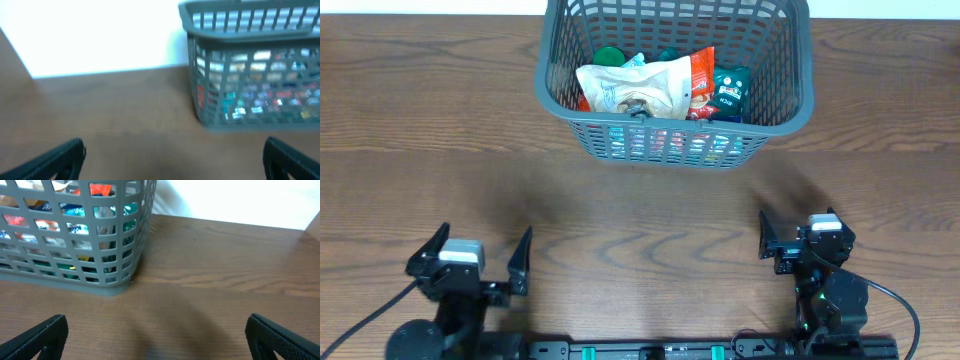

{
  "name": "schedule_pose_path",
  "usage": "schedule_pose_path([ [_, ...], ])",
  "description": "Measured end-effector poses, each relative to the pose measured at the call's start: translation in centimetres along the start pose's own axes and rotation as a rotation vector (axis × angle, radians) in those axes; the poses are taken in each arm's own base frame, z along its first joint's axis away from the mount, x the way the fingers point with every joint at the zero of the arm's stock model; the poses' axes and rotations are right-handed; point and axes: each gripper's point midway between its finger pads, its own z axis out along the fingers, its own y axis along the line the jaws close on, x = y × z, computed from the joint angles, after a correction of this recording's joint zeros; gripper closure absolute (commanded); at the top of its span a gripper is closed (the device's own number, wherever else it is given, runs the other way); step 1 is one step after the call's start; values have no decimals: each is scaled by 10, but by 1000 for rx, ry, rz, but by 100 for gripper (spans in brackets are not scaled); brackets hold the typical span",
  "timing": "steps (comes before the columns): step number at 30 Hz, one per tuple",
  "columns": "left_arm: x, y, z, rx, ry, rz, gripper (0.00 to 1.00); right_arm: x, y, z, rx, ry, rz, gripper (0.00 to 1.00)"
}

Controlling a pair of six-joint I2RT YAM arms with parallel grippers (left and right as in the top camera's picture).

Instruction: Pack container

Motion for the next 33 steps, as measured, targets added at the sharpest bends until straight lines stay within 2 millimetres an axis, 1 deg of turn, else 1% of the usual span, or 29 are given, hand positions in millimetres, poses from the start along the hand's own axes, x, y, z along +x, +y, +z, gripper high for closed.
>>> schedule_pose_path([
  [4,17,0,29,1,-79,3,1,0,0,0,0,0,0,1],
  [6,23,-1,42,4,-114,8,1,0,0,0,0,0,0,1],
  [10,35,-2,58,-2,-162,11,2,0,0,0,0,0,0,1],
  [13,54,0,68,-17,-145,9,1,0,0,0,0,0,0,1],
  [16,81,1,78,-26,-91,7,1,0,0,0,0,0,0,1],
  [18,94,0,81,-27,-64,7,1,0,0,0,0,0,0,1],
  [24,95,1,82,-31,-68,10,1,0,0,0,0,0,0,1],
  [33,94,-4,82,-4,-72,27,2,0,0,0,0,0,0,1],
])
